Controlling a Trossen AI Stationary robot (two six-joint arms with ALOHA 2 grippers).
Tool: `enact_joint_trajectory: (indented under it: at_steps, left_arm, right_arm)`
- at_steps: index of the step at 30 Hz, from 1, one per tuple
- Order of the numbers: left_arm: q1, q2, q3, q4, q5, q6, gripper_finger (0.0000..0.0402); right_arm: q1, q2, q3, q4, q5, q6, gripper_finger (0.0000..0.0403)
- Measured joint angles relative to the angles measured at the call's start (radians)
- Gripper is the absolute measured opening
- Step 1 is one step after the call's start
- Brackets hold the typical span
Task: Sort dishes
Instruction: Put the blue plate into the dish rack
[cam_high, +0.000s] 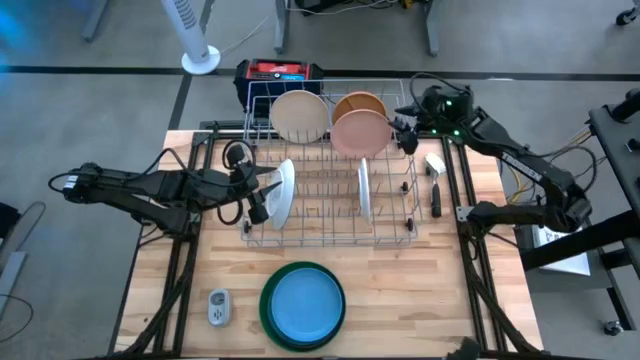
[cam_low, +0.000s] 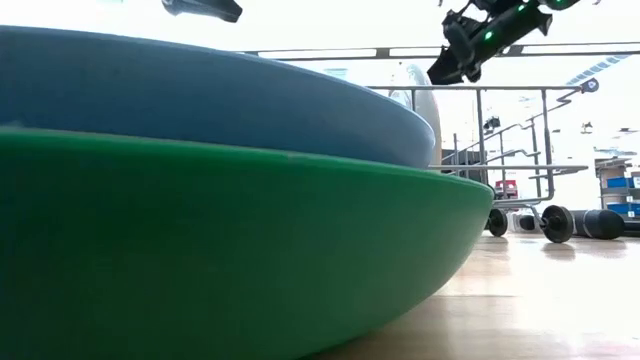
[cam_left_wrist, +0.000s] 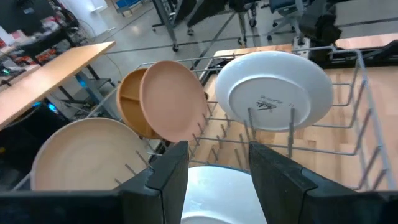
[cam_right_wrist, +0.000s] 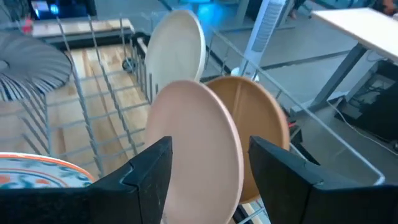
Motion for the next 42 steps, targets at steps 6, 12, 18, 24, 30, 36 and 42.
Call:
enact_joint_trajectory:
  at_steps: [6,12,18,24,30,36,42]
  left_arm:
    - [-0.007,0.0,0.0,0.001,0.154,-0.054,0.0157]
    - [-0.068,0.0,0.0,0.004,0.342,-0.13,0.0157]
    - [-0.201,0.013,0.001,0.061,0.335,-0.212,0.0157]
    - [-0.372,0.102,0.04,0.11,0.183,-0.248,0.0157]
    - [-0.491,0.236,0.138,-0.055,0.027,-0.414,0.0157]
    - [-0.58,0.418,0.334,-0.414,-0.006,-0.625,0.0156]
    - [-0.688,0.598,0.509,-0.587,-0.039,-0.749,0.0156]
  right_arm:
    - [0.048,-0.111,0.0,-0.09,-0.008,0.034,0.0205]
    - [0.195,-0.182,0.0,-0.123,-0.022,0.076,0.0204]
    - [0.411,-0.204,0.0,-0.146,-0.029,0.14,0.0199]
    - [0.64,-0.201,-0.004,-0.15,0.055,0.216,0.0199]
    - [0.88,-0.195,-0.037,-0.148,0.195,0.322,0.0199]
    - [1.111,-0.185,-0.069,-0.171,0.414,0.435,0.0199]
    - [1.306,-0.092,-0.076,-0.197,0.641,0.608,0.0199]
